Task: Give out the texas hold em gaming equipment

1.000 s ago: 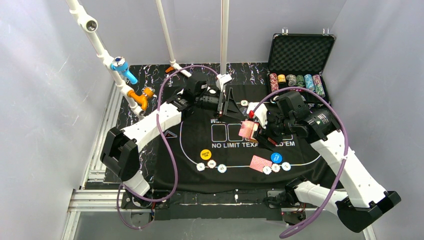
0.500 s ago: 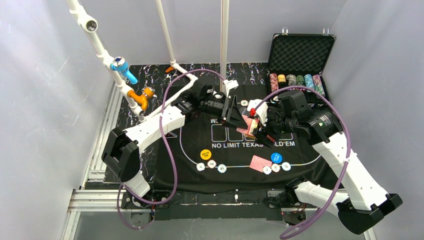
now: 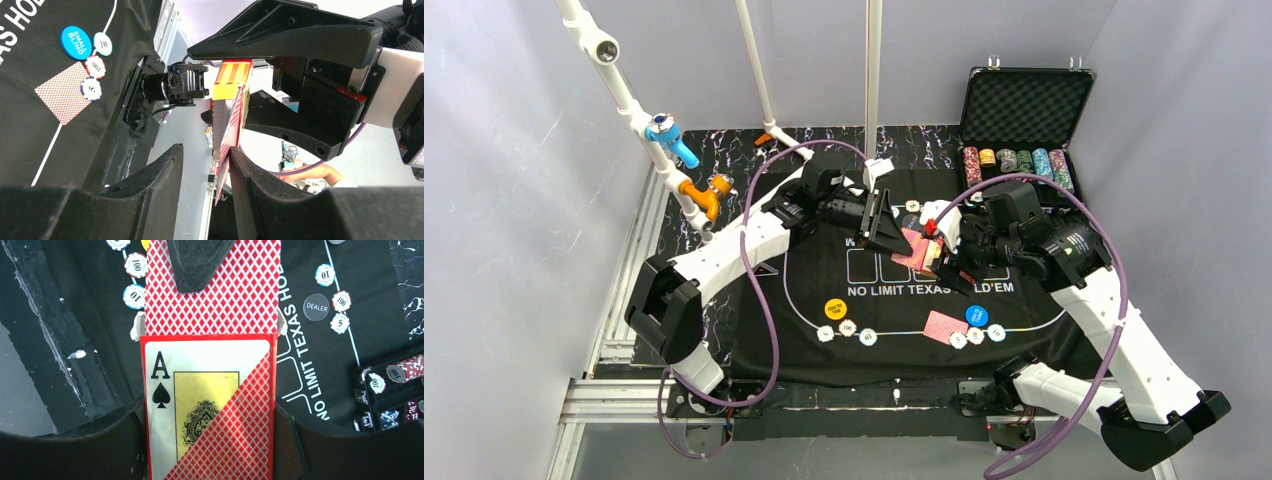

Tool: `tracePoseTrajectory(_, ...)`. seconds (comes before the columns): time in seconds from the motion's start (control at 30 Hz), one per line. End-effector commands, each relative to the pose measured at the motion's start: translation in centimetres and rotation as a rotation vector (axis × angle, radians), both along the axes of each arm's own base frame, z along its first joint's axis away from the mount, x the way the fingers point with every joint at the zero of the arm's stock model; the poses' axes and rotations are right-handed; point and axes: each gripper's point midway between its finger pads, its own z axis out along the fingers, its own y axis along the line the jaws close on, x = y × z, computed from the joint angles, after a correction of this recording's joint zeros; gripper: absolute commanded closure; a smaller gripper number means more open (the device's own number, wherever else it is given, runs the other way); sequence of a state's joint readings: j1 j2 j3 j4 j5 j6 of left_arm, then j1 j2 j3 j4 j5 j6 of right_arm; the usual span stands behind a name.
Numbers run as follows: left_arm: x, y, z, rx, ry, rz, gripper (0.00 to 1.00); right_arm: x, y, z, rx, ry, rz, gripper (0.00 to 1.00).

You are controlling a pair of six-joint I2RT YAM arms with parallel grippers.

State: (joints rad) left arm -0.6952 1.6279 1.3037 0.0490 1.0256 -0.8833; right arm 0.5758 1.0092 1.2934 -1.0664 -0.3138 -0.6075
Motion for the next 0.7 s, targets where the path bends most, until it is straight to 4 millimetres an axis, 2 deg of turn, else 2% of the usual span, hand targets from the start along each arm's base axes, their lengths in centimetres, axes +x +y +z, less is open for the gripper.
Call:
tracePoseTrajectory(0.0, -0.4, 1.6, 1.3, -0.002, -0.072, 0.022, 0.64, 0.0, 0.5, 1.4, 0.05, -0.058, 0.034, 0.99)
tracePoseTrajectory(0.17, 0.2, 2.5, 0.3, 0.043, -0.069, 0.058, 0.67, -0.2, 0.6, 1.6, 0.061, -0.055, 0.03, 0.99)
tracePoseTrajectory(0.43, 0.5, 2.9, 0.9, 0.024, -0.085, 0.068, 0.72, -0.3, 0.4, 1.3, 0.052, -0.048, 0.024, 0.99)
tracePoseTrajectory(0.53, 0.9, 3.6, 1.3, 0.014, -0.09, 0.089, 0.81, -0.4, 0.2, 1.2, 0.045, -0.049, 0.018, 0.99)
tracePoseTrajectory(0.67, 1.9, 5.0, 2.7, -0.026, -0.127, 0.115, 1.0, -0.6, -0.1, 0.8, 0.034, -0.045, 0.012, 0.99)
